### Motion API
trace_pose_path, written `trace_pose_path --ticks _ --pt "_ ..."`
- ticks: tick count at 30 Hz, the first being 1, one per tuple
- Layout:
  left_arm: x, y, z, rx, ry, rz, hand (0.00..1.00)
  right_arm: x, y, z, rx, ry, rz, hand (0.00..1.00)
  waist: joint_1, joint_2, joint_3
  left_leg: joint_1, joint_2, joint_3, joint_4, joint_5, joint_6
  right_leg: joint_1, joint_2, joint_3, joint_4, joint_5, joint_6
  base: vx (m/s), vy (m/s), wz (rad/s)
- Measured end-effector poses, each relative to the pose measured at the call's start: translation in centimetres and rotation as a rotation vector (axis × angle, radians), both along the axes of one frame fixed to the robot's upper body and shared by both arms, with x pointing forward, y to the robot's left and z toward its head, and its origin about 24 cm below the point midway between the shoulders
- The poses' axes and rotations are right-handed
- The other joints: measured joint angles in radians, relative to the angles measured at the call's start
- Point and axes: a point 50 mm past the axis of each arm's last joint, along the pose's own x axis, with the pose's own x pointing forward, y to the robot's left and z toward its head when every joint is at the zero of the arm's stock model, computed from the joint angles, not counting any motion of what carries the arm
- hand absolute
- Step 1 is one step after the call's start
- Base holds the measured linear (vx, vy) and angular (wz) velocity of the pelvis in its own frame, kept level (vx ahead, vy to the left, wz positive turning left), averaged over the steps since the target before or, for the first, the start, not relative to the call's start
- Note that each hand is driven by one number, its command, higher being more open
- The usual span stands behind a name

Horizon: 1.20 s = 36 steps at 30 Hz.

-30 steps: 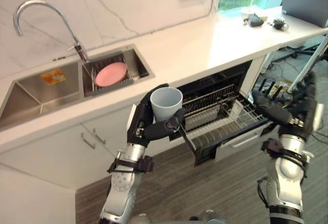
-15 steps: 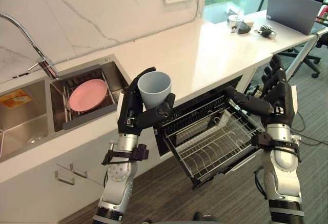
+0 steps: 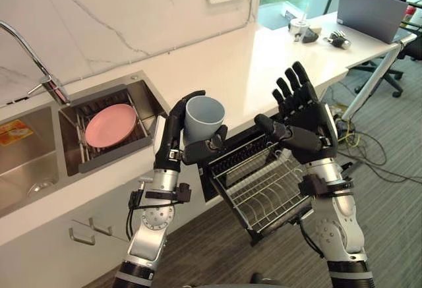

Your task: Walk over to the sink, pick up the cup, carry it to the dishwasher, place the cup inside the dishwasher, then close the dishwasher door

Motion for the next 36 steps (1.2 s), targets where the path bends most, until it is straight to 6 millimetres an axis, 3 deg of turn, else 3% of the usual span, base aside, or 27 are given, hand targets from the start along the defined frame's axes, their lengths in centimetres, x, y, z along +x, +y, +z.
trace_pose_path --ticks 6,13,24,36 --pt "0.2 -1.5 0.1 0.138 -0.05 -0.012 0.0 0.0 1.5 0.2 0.087 -0.016 0.128 1.0 0.0 -0.019 -0.011 -0.004 -0.004 0.009 0.004 0.0 0.001 0.014 0.004 0.01 -0.049 0.036 0.0 -0.03 -0.001 -0.05" --pt "0.4 -2.4 0.6 0.186 -0.09 -0.026 0.0 -0.2 3.5 -0.2 0.063 0.004 0.255 1.0 0.0 -0.031 -0.019 -0.002 -0.008 0.009 0.003 0.002 0.004 0.028 0.003 0.01 -0.075 0.055 0.003 0.0 0.0 0.0" --pt "0.7 -2.6 0.5 0.268 -0.092 0.023 0.0 0.4 3.4 0.2 -0.185 -0.004 0.192 1.0 -0.007 -0.039 -0.032 -0.008 -0.027 0.002 -0.009 0.017 0.018 0.034 -0.008 0.006 -0.108 0.081 0.006 -0.02 0.007 0.01" --pt "0.7 -3.4 0.7 0.356 -0.152 0.063 0.0 0.8 3.4 0.3 -0.221 0.049 0.116 1.0 -0.025 -0.044 -0.036 -0.017 -0.038 -0.016 -0.009 0.022 0.024 0.034 -0.019 -0.01 -0.108 0.083 0.007 -0.01 0.007 0.03"
